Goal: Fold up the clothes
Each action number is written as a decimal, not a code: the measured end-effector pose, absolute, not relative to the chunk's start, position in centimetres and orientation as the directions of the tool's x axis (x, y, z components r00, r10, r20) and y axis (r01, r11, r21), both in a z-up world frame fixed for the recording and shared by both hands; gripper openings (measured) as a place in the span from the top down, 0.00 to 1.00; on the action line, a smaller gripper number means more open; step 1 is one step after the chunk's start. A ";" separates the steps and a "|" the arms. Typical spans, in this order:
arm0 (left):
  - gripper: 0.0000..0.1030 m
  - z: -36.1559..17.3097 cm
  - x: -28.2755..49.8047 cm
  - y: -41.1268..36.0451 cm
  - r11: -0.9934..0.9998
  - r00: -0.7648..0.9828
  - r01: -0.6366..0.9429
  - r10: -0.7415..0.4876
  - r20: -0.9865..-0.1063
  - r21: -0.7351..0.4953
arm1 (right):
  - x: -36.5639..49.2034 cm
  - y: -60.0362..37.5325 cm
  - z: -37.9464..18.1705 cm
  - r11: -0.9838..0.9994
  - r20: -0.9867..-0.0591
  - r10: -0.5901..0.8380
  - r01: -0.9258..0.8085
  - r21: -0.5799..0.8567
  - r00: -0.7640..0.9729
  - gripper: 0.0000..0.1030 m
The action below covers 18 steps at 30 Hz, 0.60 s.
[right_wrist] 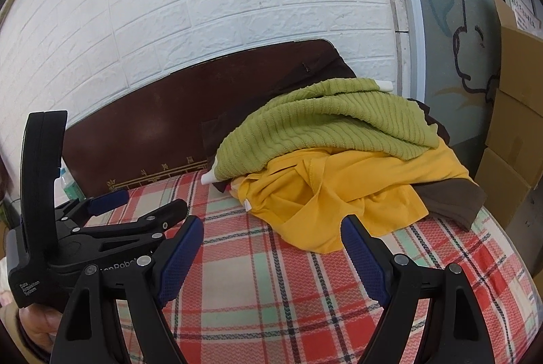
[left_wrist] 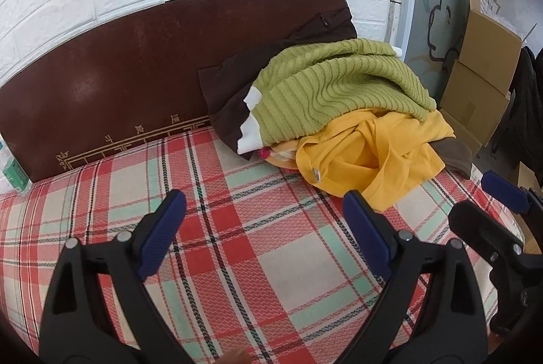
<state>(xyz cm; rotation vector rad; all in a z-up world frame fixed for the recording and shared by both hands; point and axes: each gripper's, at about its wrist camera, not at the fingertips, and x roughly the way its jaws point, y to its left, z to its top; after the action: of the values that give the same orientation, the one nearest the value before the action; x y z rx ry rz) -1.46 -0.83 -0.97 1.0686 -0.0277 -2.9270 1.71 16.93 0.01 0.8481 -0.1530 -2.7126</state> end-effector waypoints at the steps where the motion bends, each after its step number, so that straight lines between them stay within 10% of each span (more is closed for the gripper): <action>1: 0.09 -1.0 -1.5 -0.8 -0.999 -0.764 0.019 -0.032 -0.645 0.026 | 1.7 16.9 0.0 -0.951 -0.540 -0.308 0.247 0.185 -0.783 0.17; 18: 0.09 -1.7 -2.4 -1.4 -1.000 -0.752 0.021 -0.029 -0.659 0.019 | 0.0 16.5 -0.4 -0.957 -0.557 -0.288 0.259 0.132 -0.779 0.17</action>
<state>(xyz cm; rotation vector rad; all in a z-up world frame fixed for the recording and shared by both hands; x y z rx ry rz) -2.40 -1.37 -1.68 1.0968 -0.0160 -2.9154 0.00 16.46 -0.36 0.8621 -0.0683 -2.7161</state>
